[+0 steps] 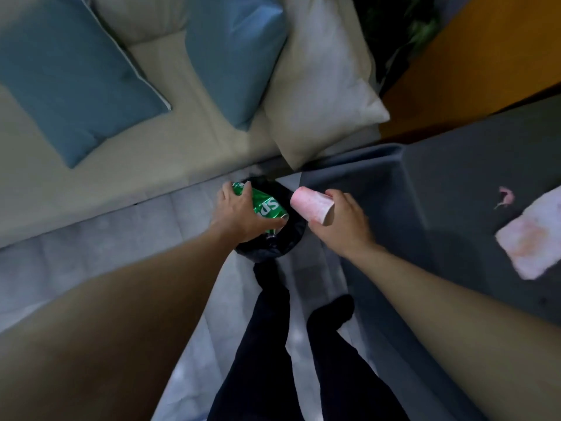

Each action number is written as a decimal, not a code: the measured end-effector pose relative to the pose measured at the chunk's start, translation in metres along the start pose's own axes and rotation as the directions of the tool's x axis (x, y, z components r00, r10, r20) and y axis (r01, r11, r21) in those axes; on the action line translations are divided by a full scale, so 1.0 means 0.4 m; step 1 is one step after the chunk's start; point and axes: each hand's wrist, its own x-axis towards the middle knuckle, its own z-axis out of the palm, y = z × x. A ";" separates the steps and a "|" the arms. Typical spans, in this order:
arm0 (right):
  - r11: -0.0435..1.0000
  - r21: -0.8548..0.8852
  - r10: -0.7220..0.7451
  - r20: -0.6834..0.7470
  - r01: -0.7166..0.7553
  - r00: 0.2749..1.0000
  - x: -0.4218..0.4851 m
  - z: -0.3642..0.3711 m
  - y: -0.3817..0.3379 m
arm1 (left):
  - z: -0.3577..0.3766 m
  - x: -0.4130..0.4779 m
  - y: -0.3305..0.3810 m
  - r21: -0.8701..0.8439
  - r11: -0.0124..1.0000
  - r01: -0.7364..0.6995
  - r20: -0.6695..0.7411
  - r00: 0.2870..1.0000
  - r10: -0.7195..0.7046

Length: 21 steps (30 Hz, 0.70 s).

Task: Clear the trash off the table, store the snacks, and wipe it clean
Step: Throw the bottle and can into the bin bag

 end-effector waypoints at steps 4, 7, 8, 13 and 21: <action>0.999 0.021 0.047 0.019 -0.047 0.999 0.048 0.092 0.023 | 0.079 0.065 -0.037 -0.018 1.000 0.012 0.039 0.999 -0.011; 0.997 0.035 0.061 0.042 -0.063 0.997 0.087 0.160 0.041 | 0.135 0.121 -0.068 -0.029 0.999 0.029 0.061 0.998 -0.027; 0.997 0.035 0.070 0.049 -0.072 0.996 0.098 0.180 0.049 | 0.153 0.137 -0.077 -0.033 0.999 0.029 0.070 0.997 -0.026; 0.995 0.000 0.096 0.082 -0.096 0.992 0.147 0.257 0.079 | 0.217 0.206 -0.116 -0.004 1.000 0.009 0.099 0.995 -0.008; 0.996 0.019 0.089 0.114 -0.092 0.989 0.192 0.320 0.075 | 0.266 0.256 -0.175 0.059 0.994 -0.087 0.110 0.991 0.080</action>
